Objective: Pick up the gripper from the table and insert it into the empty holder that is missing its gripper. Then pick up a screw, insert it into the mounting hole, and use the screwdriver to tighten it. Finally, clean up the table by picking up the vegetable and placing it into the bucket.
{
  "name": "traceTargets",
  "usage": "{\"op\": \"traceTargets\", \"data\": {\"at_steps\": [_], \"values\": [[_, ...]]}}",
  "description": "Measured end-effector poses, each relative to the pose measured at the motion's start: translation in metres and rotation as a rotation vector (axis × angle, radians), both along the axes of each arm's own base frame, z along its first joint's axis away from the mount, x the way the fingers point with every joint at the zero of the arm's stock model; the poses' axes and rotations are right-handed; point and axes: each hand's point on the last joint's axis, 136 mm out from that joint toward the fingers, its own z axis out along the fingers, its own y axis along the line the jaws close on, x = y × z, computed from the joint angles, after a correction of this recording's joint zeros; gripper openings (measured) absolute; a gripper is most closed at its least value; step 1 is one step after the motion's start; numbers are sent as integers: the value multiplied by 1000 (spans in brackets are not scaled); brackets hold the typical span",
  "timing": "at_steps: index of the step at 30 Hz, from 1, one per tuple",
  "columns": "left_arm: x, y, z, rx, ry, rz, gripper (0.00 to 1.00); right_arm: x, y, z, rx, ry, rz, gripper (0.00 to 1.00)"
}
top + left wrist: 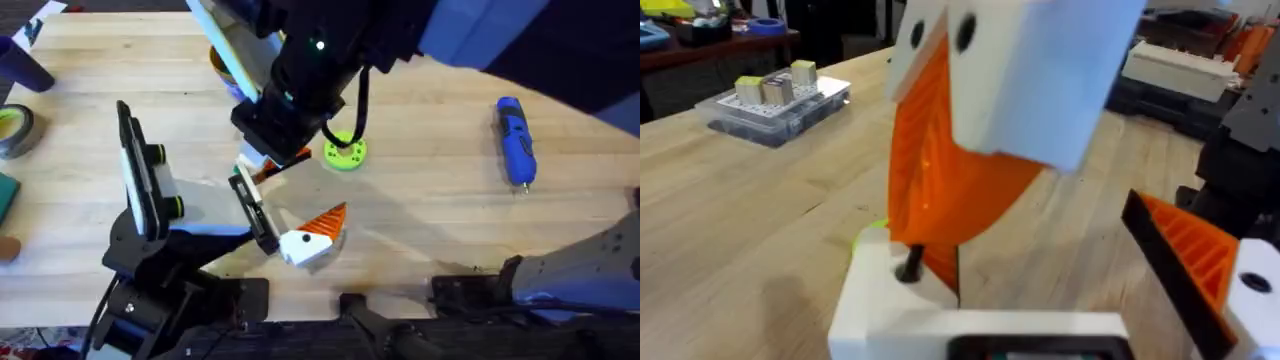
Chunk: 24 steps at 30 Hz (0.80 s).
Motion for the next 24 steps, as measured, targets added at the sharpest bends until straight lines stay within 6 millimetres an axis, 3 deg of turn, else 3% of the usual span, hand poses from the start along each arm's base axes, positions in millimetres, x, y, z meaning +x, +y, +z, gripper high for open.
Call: {"op": "traceTargets", "data": {"at_steps": [24], "values": [[0, 0, 0, 0, 1, 0, 995, 4, 6, 1, 20, -13, 0, 6]]}}
